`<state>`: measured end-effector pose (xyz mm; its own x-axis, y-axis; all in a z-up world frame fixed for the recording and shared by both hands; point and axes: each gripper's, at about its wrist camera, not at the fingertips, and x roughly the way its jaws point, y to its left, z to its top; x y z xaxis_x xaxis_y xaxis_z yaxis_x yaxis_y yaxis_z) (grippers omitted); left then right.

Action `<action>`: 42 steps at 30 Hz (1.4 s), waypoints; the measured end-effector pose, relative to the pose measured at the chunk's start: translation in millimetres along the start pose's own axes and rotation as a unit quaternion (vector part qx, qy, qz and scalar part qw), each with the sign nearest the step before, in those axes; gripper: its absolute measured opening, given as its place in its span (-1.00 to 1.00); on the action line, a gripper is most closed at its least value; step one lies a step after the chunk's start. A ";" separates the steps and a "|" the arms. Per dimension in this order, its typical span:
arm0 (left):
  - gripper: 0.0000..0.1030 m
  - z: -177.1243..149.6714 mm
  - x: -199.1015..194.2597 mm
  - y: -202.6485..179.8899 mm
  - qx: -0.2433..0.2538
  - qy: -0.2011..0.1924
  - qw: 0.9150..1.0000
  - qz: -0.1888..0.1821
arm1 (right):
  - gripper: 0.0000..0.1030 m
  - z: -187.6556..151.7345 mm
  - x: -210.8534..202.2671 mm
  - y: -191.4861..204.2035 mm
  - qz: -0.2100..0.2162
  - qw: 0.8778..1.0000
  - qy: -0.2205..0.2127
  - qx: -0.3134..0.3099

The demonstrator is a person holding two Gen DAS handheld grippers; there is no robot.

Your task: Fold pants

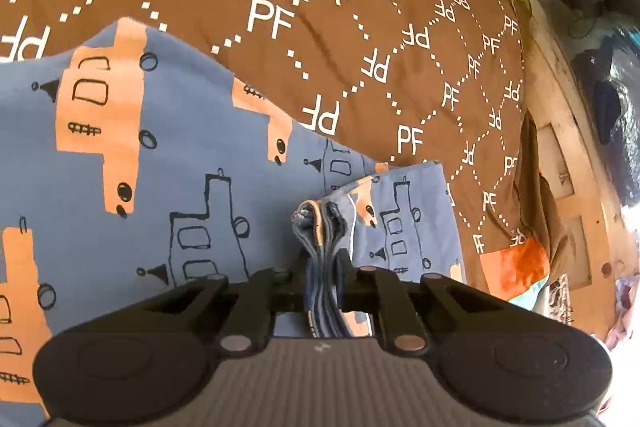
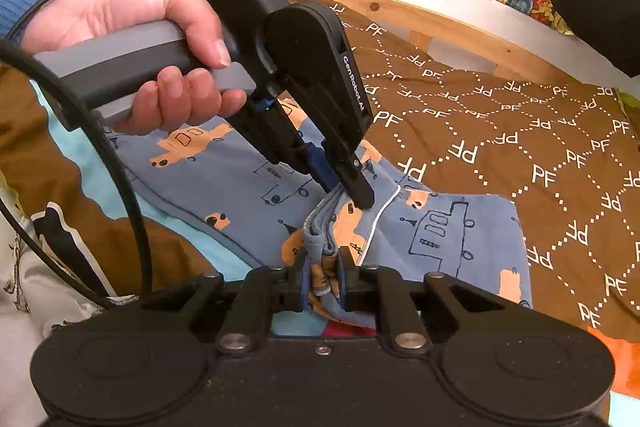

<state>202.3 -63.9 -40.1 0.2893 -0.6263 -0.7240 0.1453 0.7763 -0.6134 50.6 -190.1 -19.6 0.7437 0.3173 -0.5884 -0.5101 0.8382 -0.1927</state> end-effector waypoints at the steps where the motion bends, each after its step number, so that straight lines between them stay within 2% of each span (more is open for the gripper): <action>1: -0.78 -0.1 -0.2 -2.4 0.004 -0.001 1.000 0.004 | -0.73 0.1 -0.5 0.5 -0.001 1.000 0.000 -0.003; 10: -0.81 3.0 -16.6 -6.7 0.019 0.001 1.000 0.003 | -0.75 9.5 -7.8 7.9 -0.005 1.000 -0.008 -0.024; 15: -0.81 6.3 -38.0 7.8 0.024 -0.004 1.000 0.004 | -0.75 25.8 -5.3 21.4 0.020 0.999 -0.013 -0.025; 24: -0.81 4.8 -81.5 56.2 0.001 -0.021 1.000 0.014 | -0.75 56.1 9.8 56.7 0.083 0.996 -0.014 -0.039; 29: -0.81 0.5 -84.5 75.1 -0.012 -0.021 1.000 0.015 | -0.75 56.7 20.3 67.8 0.104 0.994 -0.001 -0.036; 36: -0.76 0.0 -83.6 80.6 0.011 -0.019 0.999 0.029 | -0.75 58.5 32.9 71.4 0.114 0.993 0.011 -0.030; 39: -0.58 -3.9 -84.1 79.9 0.014 -0.025 0.999 0.042 | -0.63 58.5 33.9 66.6 0.121 0.992 0.011 -0.021; 41: -0.40 -6.1 -88.9 76.7 0.019 -0.032 0.998 0.052 | -0.39 57.2 29.7 63.6 0.128 0.992 0.003 -0.016; 42: -0.24 -7.6 -92.3 73.7 0.023 -0.038 0.997 0.060 | -0.14 55.9 27.2 60.8 0.130 0.991 -0.002 -0.015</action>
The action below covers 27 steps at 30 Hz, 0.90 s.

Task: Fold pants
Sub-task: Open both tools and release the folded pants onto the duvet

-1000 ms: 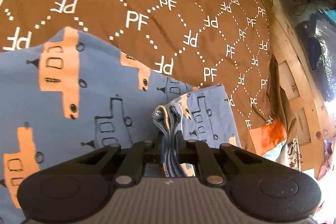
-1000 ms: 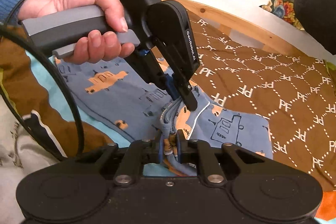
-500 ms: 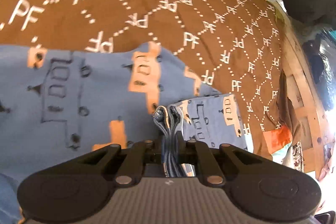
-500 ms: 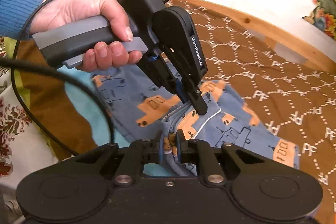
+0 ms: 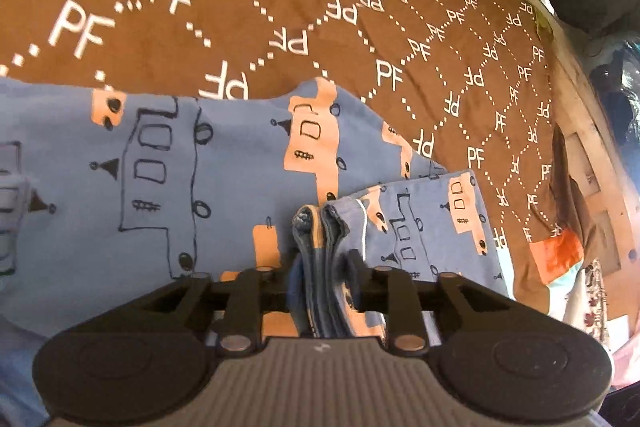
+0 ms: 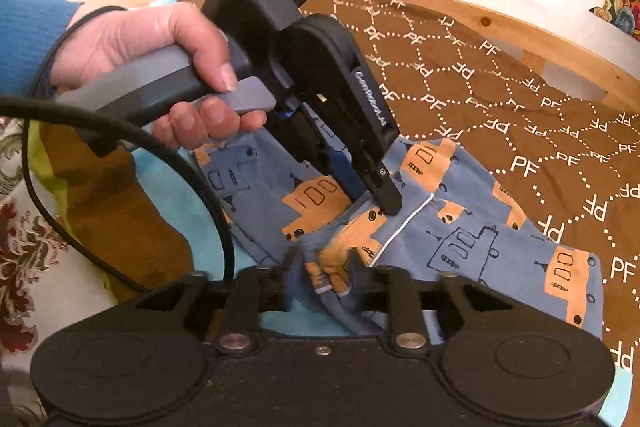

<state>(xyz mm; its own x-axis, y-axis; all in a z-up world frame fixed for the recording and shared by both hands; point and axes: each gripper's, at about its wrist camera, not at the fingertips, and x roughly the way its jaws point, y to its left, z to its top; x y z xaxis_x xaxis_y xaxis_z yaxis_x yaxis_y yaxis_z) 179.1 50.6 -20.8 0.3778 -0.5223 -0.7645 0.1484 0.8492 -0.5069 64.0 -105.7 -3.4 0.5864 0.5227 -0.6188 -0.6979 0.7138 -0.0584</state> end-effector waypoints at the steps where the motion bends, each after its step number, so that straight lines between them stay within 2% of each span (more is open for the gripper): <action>1: -0.14 -1.1 -4.1 -1.4 0.003 -0.006 1.000 0.006 | 0.14 -2.3 -4.9 -3.8 0.000 1.000 -0.006 -0.003; 3: 0.29 -5.8 -14.4 -6.8 0.008 -0.029 0.999 0.035 | 0.45 -7.9 -15.9 -13.2 -0.017 1.000 -0.017 -0.011; 5: 0.35 -10.7 -23.2 -17.2 0.019 -0.062 0.995 0.078 | 0.62 -13.8 -27.4 -24.4 -0.050 0.998 -0.027 -0.021; 7: 0.42 -22.3 -31.9 -31.6 0.038 -0.117 0.986 0.113 | 0.83 -18.9 -37.4 -41.7 -0.108 0.993 -0.039 -0.034; 9: 0.54 -33.6 -31.5 -44.0 0.044 -0.158 0.977 0.134 | 0.92 -20.9 -37.4 -58.6 -0.190 0.980 -0.042 -0.046; 10: 0.54 -36.7 -26.8 -49.8 0.039 -0.168 0.973 0.151 | 0.92 -19.9 -31.9 -66.6 -0.237 0.969 -0.036 -0.055; 11: 0.54 -38.0 -17.9 -54.9 0.030 -0.169 0.969 0.176 | 0.93 -18.1 -24.2 -75.2 -0.274 0.959 -0.033 -0.062; 12: 0.54 -37.3 -8.6 -57.8 0.020 -0.164 0.966 0.199 | 0.93 -18.8 -17.9 -83.3 -0.292 0.954 -0.040 -0.063; 15: 0.57 -36.5 13.5 -59.2 0.029 -0.157 0.959 0.236 | 0.93 -17.7 13.4 -106.5 -0.296 0.951 -0.051 -0.067; 16: 0.58 -38.8 16.6 -58.2 0.042 -0.166 0.954 0.247 | 0.93 -18.1 25.7 -111.7 -0.297 0.951 -0.040 -0.076; 18: 0.61 -43.5 17.0 -54.2 0.056 -0.173 0.951 0.249 | 0.89 -23.7 52.6 -122.4 -0.313 0.944 0.004 -0.105; 19: 0.61 -45.6 15.9 -51.8 0.059 -0.177 0.951 0.247 | 0.95 -28.6 61.2 -130.1 -0.319 0.941 0.017 -0.114; 21: 0.61 -49.3 14.6 -49.9 0.070 -0.181 0.950 0.246 | 0.97 -32.4 59.7 -146.0 -0.326 0.941 0.007 -0.091; 24: 0.63 -52.7 11.1 -55.1 0.074 -0.182 0.948 0.251 | 0.96 -34.4 51.0 -155.7 -0.371 0.924 0.015 -0.091; 25: 0.64 -53.2 9.1 -58.4 0.066 -0.182 0.948 0.253 | 0.90 -33.4 41.3 -152.0 -0.378 0.922 0.014 -0.084; 27: 0.66 -60.5 -3.3 -68.3 0.054 -0.189 0.949 0.247 | 0.93 -33.9 17.6 -140.9 -0.371 0.925 -0.012 -0.077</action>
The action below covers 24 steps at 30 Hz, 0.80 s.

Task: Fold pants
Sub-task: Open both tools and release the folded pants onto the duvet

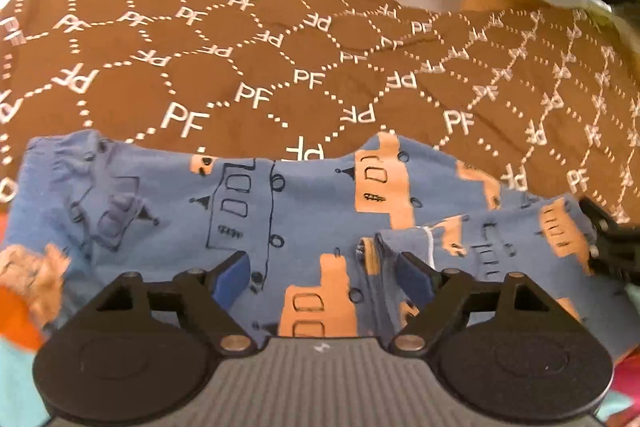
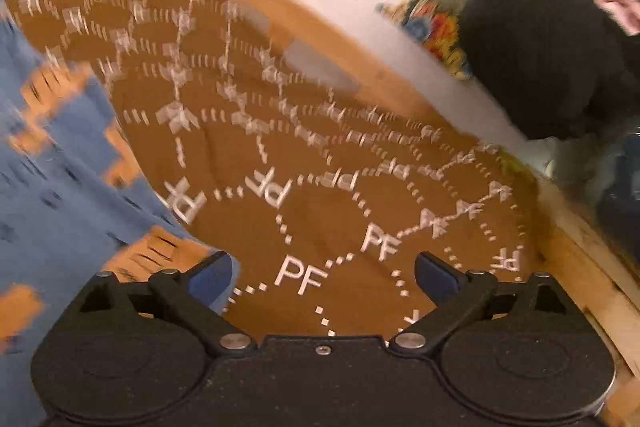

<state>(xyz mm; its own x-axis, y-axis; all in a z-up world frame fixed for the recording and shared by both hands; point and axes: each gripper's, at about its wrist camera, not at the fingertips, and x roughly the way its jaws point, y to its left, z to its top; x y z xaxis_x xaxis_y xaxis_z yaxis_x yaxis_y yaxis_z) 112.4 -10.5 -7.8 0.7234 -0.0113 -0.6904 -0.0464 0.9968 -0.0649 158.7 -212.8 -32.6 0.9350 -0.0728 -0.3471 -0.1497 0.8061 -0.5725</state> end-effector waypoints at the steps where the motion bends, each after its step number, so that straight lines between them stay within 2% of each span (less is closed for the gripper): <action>1: 0.69 -1.6 -7.1 -1.4 0.002 -0.009 1.000 -0.011 | 0.97 -0.6 -15.9 -0.1 0.012 1.000 -0.012 0.003; 3: 0.84 -12.7 -22.3 -8.3 0.023 -0.032 0.999 -0.022 | 0.98 -4.2 -43.2 5.4 0.036 0.999 -0.026 0.002; 4: 0.84 -20.2 -25.0 -12.7 0.036 -0.032 0.999 -0.016 | 0.98 -8.7 -52.9 10.2 0.047 0.999 -0.026 -0.002; 6: 0.84 -36.8 -19.4 -17.0 0.052 -0.004 0.999 0.002 | 0.98 -22.4 -60.5 22.0 0.055 0.998 -0.008 -0.015; 7: 0.85 -44.0 -15.7 -15.1 0.044 0.006 0.999 0.007 | 0.98 -28.8 -57.9 27.6 0.056 0.998 0.003 -0.024; 9: 0.86 -56.7 -19.4 -4.6 0.024 -0.022 0.999 0.000 | 0.98 -40.8 -60.3 30.9 0.049 0.999 -0.006 -0.018; 11: 0.86 -59.4 -21.5 -1.6 0.031 -0.032 0.999 0.003 | 0.98 -36.8 -58.4 27.7 0.053 0.998 -0.003 -0.015; 13: 0.85 -58.0 -25.1 1.4 0.020 -0.033 0.999 -0.002 | 0.98 -33.7 -63.2 23.0 0.053 0.998 -0.020 0.000; 16: 0.84 -52.9 -41.9 10.9 0.001 -0.044 0.999 -0.002 | 0.98 -24.0 -78.1 18.0 0.075 0.995 -0.048 0.034; 19: 0.85 -52.6 -64.3 27.3 -0.011 -0.085 0.996 0.019 | 0.98 -3.6 -82.9 24.3 0.103 0.992 -0.068 0.040; 21: 0.87 -52.3 -75.5 42.9 -0.028 -0.111 0.992 0.052 | 0.98 12.1 -86.4 33.8 0.125 0.988 -0.083 0.040; 24: 0.86 -50.6 -81.4 71.7 -0.073 -0.125 0.984 0.107 | 0.98 36.1 -80.5 53.3 0.156 0.983 -0.093 0.034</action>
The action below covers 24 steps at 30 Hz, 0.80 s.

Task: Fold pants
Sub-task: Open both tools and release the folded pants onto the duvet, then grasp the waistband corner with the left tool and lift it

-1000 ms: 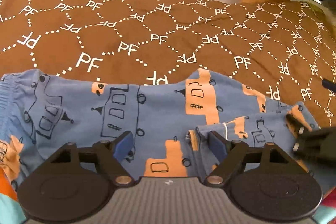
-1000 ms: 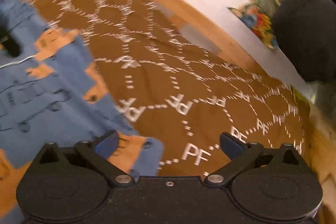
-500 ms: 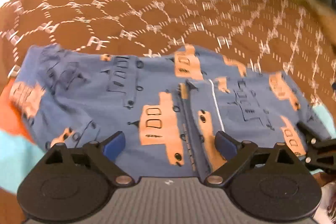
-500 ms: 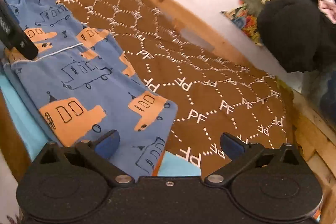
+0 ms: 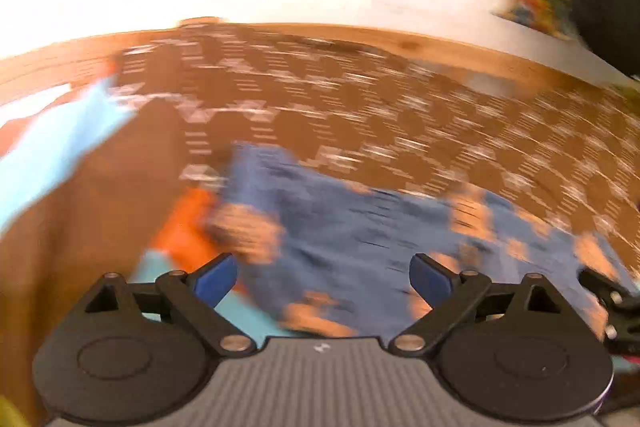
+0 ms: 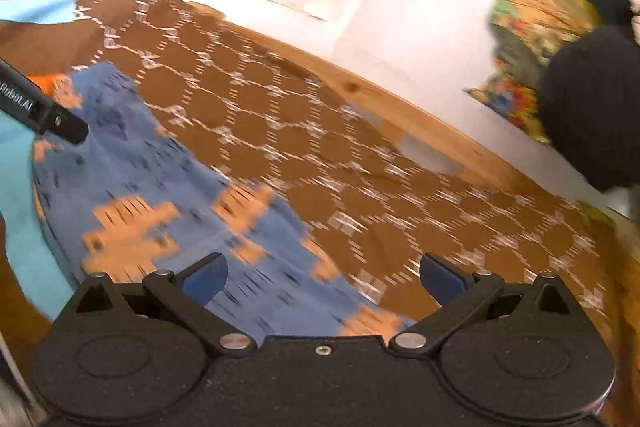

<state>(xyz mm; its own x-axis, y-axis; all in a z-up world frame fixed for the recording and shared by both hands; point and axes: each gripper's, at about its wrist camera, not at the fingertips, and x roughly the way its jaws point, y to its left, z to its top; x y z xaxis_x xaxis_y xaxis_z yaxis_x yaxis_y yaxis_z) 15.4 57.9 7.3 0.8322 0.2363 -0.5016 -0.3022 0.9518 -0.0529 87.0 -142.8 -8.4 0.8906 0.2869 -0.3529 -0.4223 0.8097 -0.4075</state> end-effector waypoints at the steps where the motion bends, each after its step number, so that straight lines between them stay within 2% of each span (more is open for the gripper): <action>1: 0.83 2.7 2.7 10.7 -0.020 -0.001 1.000 0.014 | 0.98 5.5 5.9 6.2 0.007 1.000 -0.001 0.000; 3: 0.61 9.0 10.8 35.3 -0.069 0.004 0.997 0.018 | 0.98 13.6 16.3 17.6 0.019 1.000 -0.004 -0.001; 5: 0.53 13.4 17.0 50.9 -0.093 -0.012 0.996 -0.004 | 0.98 16.5 26.0 28.7 0.031 1.000 0.003 -0.005; 8: 0.45 19.2 32.5 53.5 -0.066 -0.019 0.997 -0.020 | 0.98 10.3 37.0 44.3 0.039 0.999 0.018 -0.026; 11: 0.40 22.6 46.0 47.0 -0.043 -0.004 0.999 -0.009 | 0.98 -0.6 41.2 55.4 0.030 0.999 0.023 -0.039; 12: 0.30 23.2 48.3 44.9 -0.040 0.001 0.999 -0.001 | 0.98 -2.0 40.4 55.9 0.028 0.999 0.020 -0.038; 14: 0.26 23.3 50.3 41.6 -0.031 0.005 0.999 0.008 | 0.98 -2.5 40.3 55.7 0.027 0.999 0.019 -0.036; 18: 0.01 26.3 50.8 45.9 -0.048 0.017 0.999 0.010 | 0.99 -4.3 40.5 57.5 0.023 0.999 0.016 -0.037; 21: -0.07 29.3 50.1 47.8 -0.058 0.026 0.998 0.013 | 0.99 -6.7 39.4 59.2 0.021 0.999 0.015 -0.039; 24: -0.18 29.8 50.9 44.1 -0.048 0.031 0.998 0.020 | 0.99 -7.2 40.9 57.9 0.023 0.999 0.017 -0.036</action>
<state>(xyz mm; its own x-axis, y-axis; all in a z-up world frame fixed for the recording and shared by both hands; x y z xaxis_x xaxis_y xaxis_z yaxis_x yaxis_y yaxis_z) 58.3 117.8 5.2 0.7892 0.2591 -0.5567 -0.3811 0.9176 -0.1132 97.8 -87.9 -52.4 0.8638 0.3047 -0.4013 -0.4754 0.7568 -0.4487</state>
